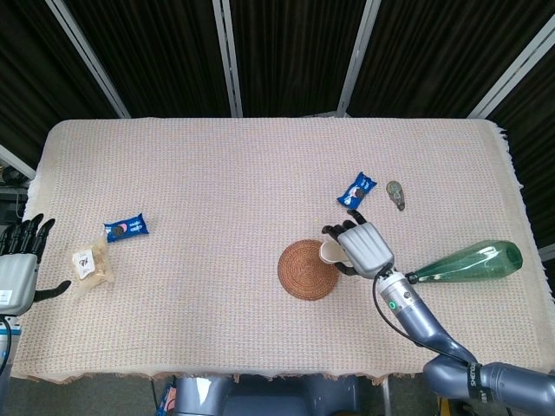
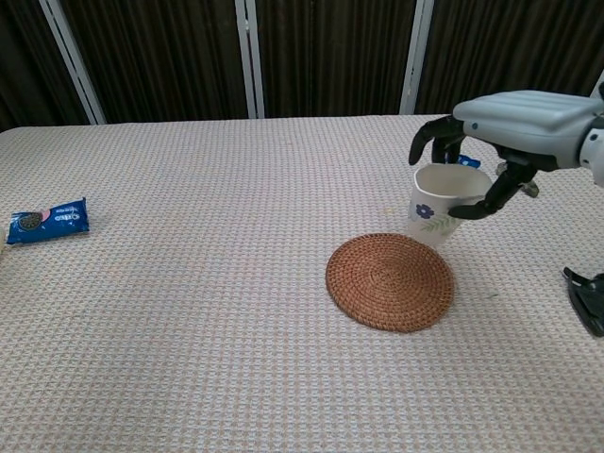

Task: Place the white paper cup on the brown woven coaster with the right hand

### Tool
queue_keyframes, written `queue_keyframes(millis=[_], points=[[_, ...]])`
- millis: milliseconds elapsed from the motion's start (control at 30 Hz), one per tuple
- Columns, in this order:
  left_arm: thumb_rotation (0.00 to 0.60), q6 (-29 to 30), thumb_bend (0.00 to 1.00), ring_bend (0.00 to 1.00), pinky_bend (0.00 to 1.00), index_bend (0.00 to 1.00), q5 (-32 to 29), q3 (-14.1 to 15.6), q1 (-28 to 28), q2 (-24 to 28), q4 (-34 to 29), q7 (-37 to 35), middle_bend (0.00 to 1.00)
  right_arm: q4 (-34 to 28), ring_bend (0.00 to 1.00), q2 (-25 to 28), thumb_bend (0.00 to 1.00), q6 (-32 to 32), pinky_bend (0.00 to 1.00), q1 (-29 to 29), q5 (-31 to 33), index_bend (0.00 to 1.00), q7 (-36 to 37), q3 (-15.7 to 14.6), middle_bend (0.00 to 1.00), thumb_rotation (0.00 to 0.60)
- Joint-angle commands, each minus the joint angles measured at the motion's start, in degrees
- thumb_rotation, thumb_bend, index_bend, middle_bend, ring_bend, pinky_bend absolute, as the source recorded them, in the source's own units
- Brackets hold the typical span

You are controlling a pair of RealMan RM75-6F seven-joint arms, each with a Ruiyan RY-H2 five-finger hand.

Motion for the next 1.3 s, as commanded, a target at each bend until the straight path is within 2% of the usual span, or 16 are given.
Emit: queue_keyframes(millis=[33, 300, 633, 700, 767, 867, 967, 1167, 1233, 1300], points=[[0.6, 0.1, 0.0, 0.0, 0.0, 0.0, 0.2, 0.1, 0.1, 0.3, -0.1, -0.5, 0.0, -1.5, 0.34, -2.2, 0.19, -0.8, 0.15, 2.2, 5.5, 0.28, -5.1, 0.6, 0.41, 0.6], [0.6, 0.2, 0.0, 0.0, 0.0, 0.0, 0.2, 0.2, 0.4, 1.0, -0.2, -1.7, 0.0, -2.4, 0.34, -3.7, 0.19, -0.2, 0.18, 3.2, 10.8, 0.28, -9.4, -1.1, 0.41, 0.6], [0.6, 0.2, 0.0, 0.0, 0.0, 0.0, 0.6, 0.5, 0.3, 0.9, -0.4, -1.3, 0.0, -3.0, 0.32, -6.2, 0.18, 2.2, 0.18, 3.9, 10.2, 0.27, -10.7, -2.5, 0.4, 0.6], [0.6, 0.1, 0.0, 0.0, 0.0, 0.0, 0.5, 0.5, 0.3, 0.9, -0.4, -1.3, 0.0, -2.8, 0.27, -6.6, 0.09, 2.4, 0.18, 4.2, 10.2, 0.17, -11.2, -2.6, 0.33, 0.6], [0.6, 0.1, 0.0, 0.0, 0.0, 0.0, 0.5, 0.5, 0.3, 0.9, -0.4, -1.3, 0.0, -2.8, 0.16, -6.9, 0.0, 2.7, 0.18, 4.4, 10.7, 0.03, -12.4, -2.9, 0.16, 0.6], [0.6, 0.2, 0.0, 0.0, 0.0, 0.0, 0.3, 0.4, 0.3, 1.0, -0.4, -1.5, 0.0, -4.2, 0.08, -6.4, 0.0, 3.0, 0.17, 4.6, 12.1, 0.0, -14.3, -3.3, 0.04, 0.6], [0.6, 0.1, 0.0, 0.0, 0.0, 0.0, 0.3, 0.4, 0.3, 1.1, -0.5, -1.7, 0.0, -7.3, 0.07, -4.8, 0.0, 4.5, 0.16, 4.4, 12.7, 0.0, -16.3, -3.8, 0.04, 0.6], [0.6, 0.6, 0.0, 0.0, 0.0, 0.0, 1.0, 0.6, 0.7, 1.7, -1.0, -2.5, 0.0, -14.7, 0.05, 0.9, 0.0, 10.8, 0.11, 0.7, 7.0, 0.0, -15.4, -6.0, 0.04, 0.6], [0.6, 0.9, 0.0, 0.0, 0.0, 0.0, 1.3, 0.7, 0.8, 1.9, -1.1, -3.0, 0.0, -16.1, 0.03, 4.0, 0.0, 14.3, 0.06, -2.2, 1.6, 0.0, -12.6, -7.9, 0.04, 0.6], [0.6, 1.3, 0.0, 0.0, 0.0, 0.0, 1.8, 0.8, 1.0, 2.1, -1.2, -3.4, 0.0, -14.5, 0.0, 6.3, 0.0, 19.2, 0.01, -5.9, -6.2, 0.0, -7.4, -10.6, 0.02, 0.6]])
